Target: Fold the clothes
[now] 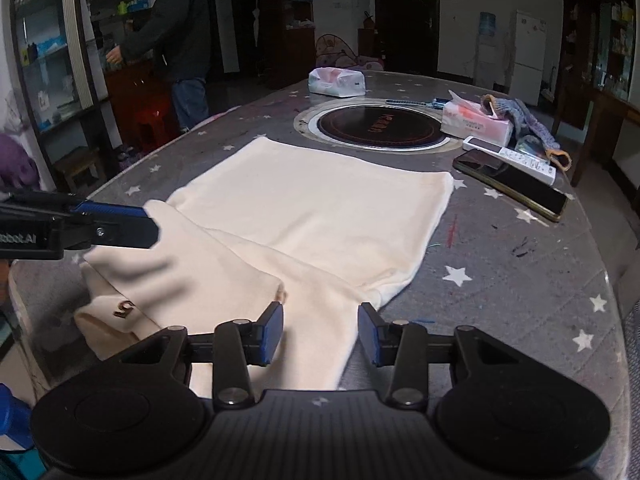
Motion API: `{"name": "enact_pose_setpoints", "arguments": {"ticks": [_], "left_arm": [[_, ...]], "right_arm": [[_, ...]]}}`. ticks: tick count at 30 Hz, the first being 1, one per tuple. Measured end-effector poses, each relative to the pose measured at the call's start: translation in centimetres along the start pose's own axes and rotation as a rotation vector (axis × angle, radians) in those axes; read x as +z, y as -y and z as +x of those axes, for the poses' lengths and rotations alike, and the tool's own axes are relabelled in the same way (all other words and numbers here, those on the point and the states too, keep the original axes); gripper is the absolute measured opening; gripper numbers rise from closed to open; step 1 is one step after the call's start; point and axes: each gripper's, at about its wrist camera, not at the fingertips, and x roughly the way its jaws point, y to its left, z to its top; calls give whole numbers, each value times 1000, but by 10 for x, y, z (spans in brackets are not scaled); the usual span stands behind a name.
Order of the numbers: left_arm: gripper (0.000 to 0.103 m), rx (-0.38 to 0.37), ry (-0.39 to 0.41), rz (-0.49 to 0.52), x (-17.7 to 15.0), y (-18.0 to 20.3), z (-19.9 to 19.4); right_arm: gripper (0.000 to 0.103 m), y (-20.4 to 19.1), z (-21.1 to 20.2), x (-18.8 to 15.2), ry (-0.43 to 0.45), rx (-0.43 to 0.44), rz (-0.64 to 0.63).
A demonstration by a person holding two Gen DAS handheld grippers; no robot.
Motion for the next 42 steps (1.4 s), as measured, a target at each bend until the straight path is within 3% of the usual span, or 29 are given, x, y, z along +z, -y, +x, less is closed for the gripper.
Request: {"name": "enact_pose_setpoints", "arguments": {"ticks": [6,11,16,18,22,24,29,33,38,42], "left_arm": [[41,123,-26,5,-19,-40,-15],[50,161,-32,46,-35,-50,-24],[49,199,-38,87,-51,-60,-33],[47,196,-41,91,-52,-60,-30],[41,185,-29,100,-51,-59,-26],[24,180,-31,118,-51,-57,-23],[10,190,-13,158,-52,-50,-23],[7,193,-17,170,-53,-48,-24],[9,183,-41,181,-52,-51,-28],[11,145,-38,175,-42,-57,-39]], "right_arm": [[30,-12,14,3,-16,59,0],[27,-21,30,3,-42,85,-5],[13,-26,34,5,-44,81,-16],[5,-27,33,6,-39,73,-15],[3,-29,23,14,-12,59,-33],[3,-31,14,19,18,45,-46],[3,-32,-8,32,84,-2,-70],[3,-26,-8,30,81,-31,-39],[5,-22,22,11,-30,-40,-33],[7,-17,16,9,-13,-55,-27]]}}
